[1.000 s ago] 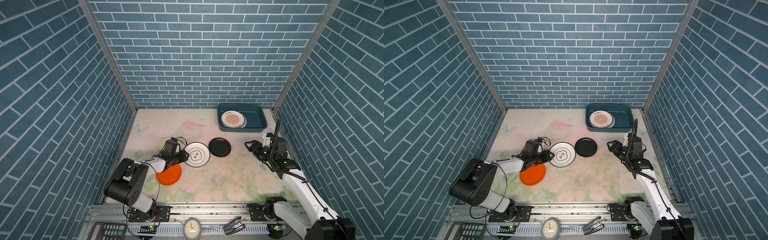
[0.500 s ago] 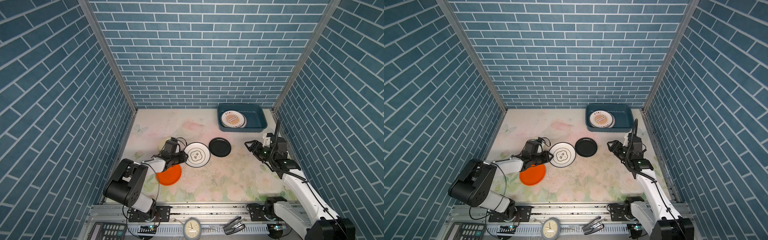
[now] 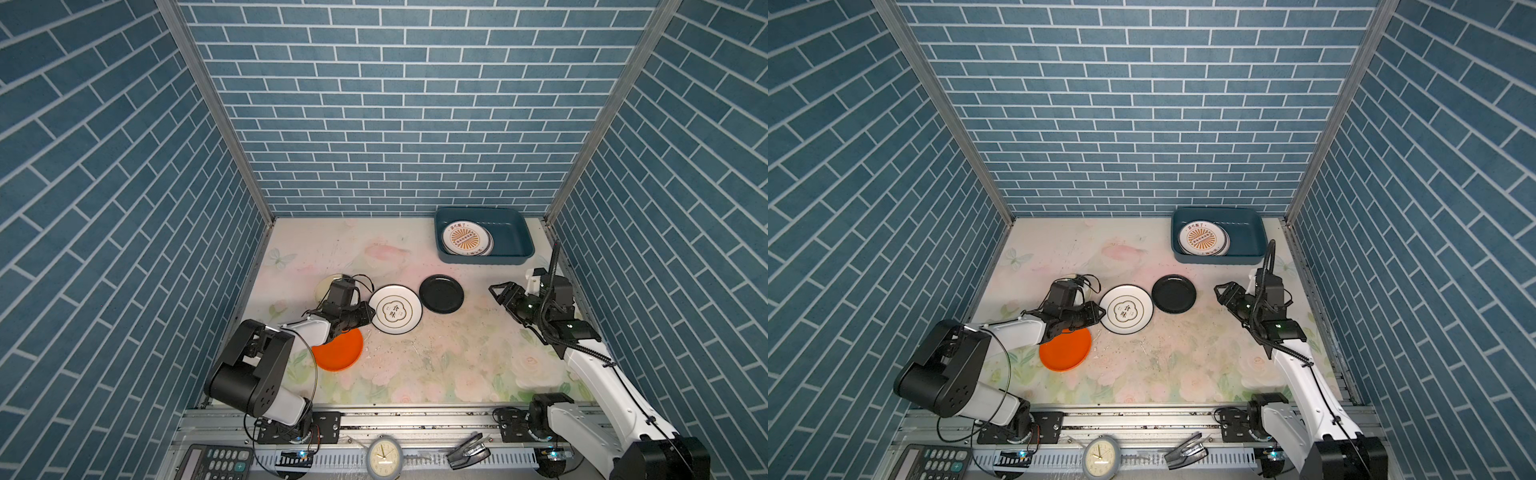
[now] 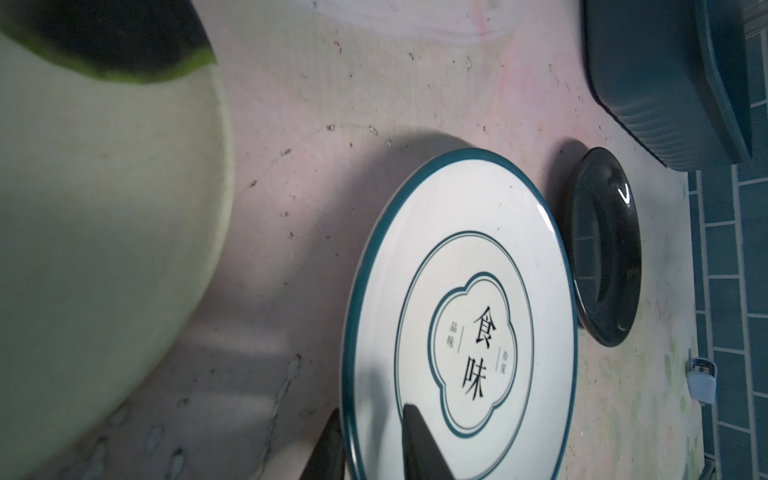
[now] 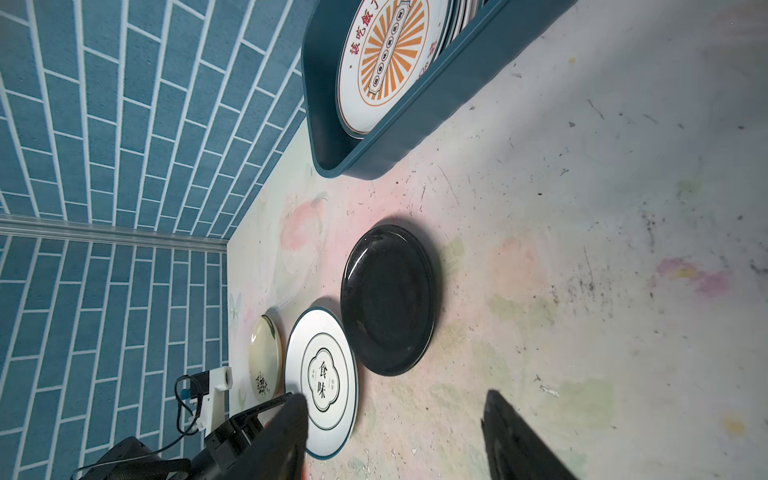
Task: Place the plates into the plastic bin on the countertop
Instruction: 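Close the left gripper on the white plate's rim and tilt it upright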
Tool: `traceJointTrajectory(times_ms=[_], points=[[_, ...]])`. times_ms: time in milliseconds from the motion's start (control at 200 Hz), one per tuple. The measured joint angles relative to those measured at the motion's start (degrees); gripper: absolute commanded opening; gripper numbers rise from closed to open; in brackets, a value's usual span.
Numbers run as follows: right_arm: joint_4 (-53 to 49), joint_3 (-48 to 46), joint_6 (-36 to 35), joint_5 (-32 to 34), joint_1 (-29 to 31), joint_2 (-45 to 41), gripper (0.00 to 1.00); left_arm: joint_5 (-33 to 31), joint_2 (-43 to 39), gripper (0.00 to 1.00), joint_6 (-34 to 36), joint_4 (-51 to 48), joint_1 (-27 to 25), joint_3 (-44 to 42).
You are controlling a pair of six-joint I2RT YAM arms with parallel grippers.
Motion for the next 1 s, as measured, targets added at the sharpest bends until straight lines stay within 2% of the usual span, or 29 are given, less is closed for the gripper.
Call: traceJointTrajectory(times_ms=[70,375,445,650,1000], points=[[0.13,0.0,0.02,0.0,0.0,0.0,0.67,-0.02,-0.46,0.18,-0.02,0.0,0.0,0.0],[0.31,0.0,0.04,0.0,0.0,-0.02,0.67,0.04,-1.36,0.12,-0.17,0.48,0.0,-0.02],[0.33,0.0,0.07,0.0,0.0,-0.02,0.67,0.26,-1.42,0.06,-0.52,0.9,0.02,-0.02],[0.76,0.0,0.44,-0.02,0.0,0.04,0.67,1.31,-2.64,0.01,-1.18,2.64,0.07,0.0],[2.05,-0.11,0.55,-0.28,0.0,0.79,0.67,1.49,-2.67,0.0,-1.29,2.8,0.07,0.0]])
